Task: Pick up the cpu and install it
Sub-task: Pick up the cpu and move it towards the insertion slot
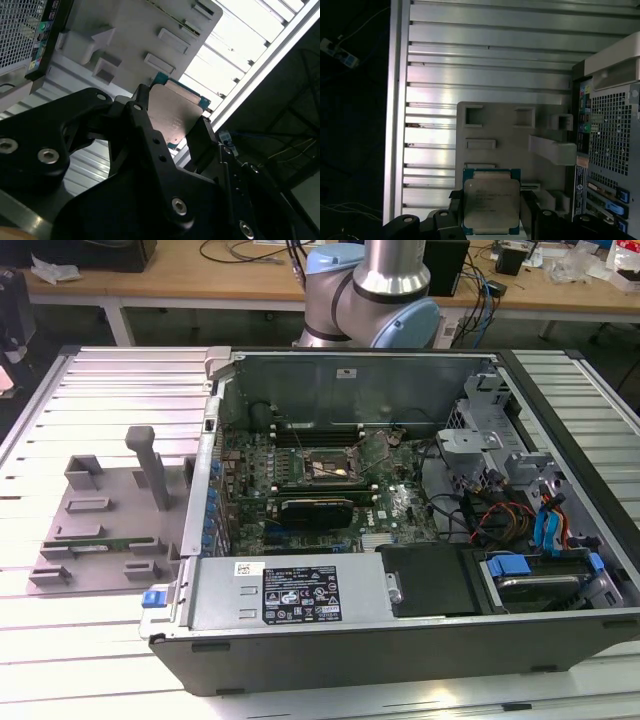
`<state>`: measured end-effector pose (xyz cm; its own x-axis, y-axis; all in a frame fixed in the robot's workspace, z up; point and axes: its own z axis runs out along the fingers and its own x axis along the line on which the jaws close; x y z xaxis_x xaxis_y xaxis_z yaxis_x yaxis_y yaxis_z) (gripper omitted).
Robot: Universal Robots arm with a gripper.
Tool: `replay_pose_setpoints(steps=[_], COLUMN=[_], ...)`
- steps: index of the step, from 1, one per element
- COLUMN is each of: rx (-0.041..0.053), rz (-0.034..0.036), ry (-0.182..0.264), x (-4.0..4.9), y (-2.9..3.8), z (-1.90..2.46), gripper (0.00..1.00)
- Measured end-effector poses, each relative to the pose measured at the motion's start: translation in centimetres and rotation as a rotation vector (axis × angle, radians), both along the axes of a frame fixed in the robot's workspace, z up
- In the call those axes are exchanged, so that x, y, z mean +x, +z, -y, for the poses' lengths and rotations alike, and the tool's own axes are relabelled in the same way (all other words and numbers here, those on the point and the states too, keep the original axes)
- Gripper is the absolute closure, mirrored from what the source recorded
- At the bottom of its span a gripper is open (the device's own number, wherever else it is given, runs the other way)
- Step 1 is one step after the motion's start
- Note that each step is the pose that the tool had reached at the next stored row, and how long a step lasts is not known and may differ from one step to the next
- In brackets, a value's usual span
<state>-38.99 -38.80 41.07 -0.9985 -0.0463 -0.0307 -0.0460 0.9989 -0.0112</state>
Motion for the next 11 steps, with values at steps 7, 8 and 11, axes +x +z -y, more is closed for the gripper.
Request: replay_pose_setpoints(steps=[7, 8, 11], rx=[0.0197, 0.0198, 0.0198], rz=[-0.0002, -0.0001, -0.0002], ry=[0.0, 0.0, 0.0], x=[0.21, 0.48, 1.29], y=[0.01, 0.0, -0.02], z=[0.01, 0.0, 0.0], gripper=[0.45, 0.45, 0.45])
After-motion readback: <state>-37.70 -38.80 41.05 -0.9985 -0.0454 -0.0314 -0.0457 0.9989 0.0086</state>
